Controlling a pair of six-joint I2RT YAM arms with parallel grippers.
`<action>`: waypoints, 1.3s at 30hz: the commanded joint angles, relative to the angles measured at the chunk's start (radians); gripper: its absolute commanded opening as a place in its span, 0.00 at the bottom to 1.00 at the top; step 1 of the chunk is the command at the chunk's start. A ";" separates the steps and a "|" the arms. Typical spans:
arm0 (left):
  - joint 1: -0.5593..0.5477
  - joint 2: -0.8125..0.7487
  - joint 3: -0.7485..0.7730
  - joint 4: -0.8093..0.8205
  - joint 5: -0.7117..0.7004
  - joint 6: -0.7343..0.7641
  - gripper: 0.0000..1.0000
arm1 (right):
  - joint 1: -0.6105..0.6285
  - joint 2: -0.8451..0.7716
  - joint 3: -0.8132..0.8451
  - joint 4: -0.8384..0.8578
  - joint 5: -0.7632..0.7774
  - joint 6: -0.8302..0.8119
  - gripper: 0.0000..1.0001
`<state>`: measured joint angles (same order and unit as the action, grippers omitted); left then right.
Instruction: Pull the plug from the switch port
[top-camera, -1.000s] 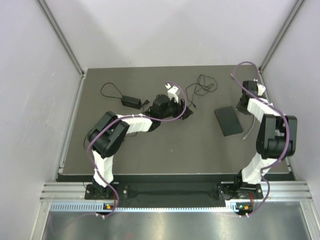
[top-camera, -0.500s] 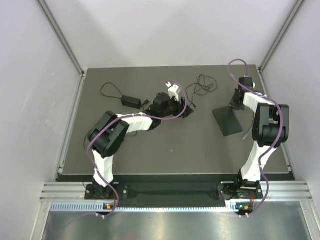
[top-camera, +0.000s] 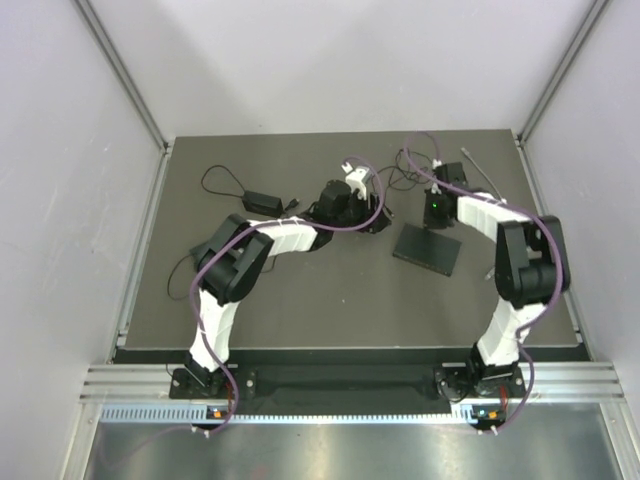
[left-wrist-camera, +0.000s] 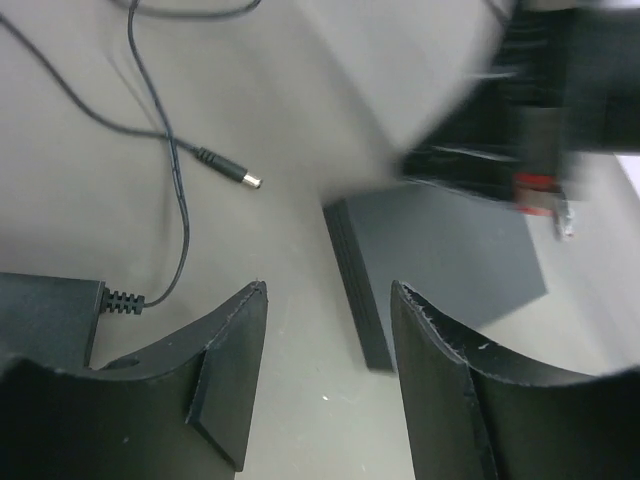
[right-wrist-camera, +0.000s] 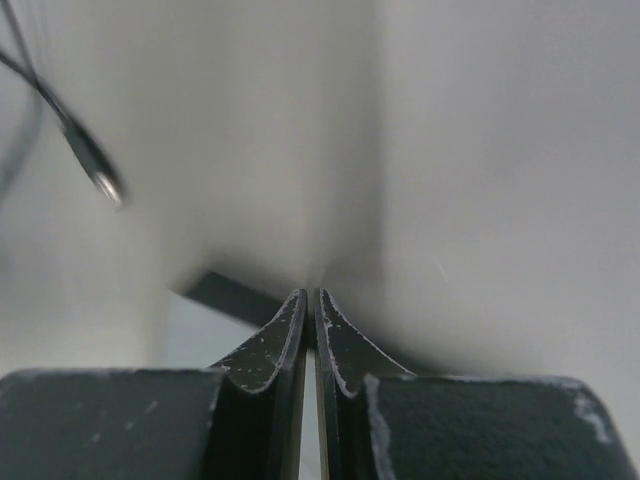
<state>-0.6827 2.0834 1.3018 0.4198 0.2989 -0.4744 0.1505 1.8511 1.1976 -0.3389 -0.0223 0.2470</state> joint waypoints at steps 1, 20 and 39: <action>0.000 0.055 0.063 -0.056 0.006 -0.027 0.57 | -0.020 -0.223 -0.053 -0.040 0.216 0.055 0.08; -0.041 0.205 0.237 -0.213 0.025 -0.086 0.12 | -0.144 -0.379 -0.326 -0.066 0.311 0.181 0.06; -0.204 0.339 0.482 -0.322 0.012 -0.173 0.02 | -0.174 -0.151 -0.155 0.006 0.116 0.210 0.07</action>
<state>-0.7895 2.3882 1.7290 0.0952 0.2409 -0.6056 -0.0471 1.6711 0.9623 -0.3950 0.2092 0.4137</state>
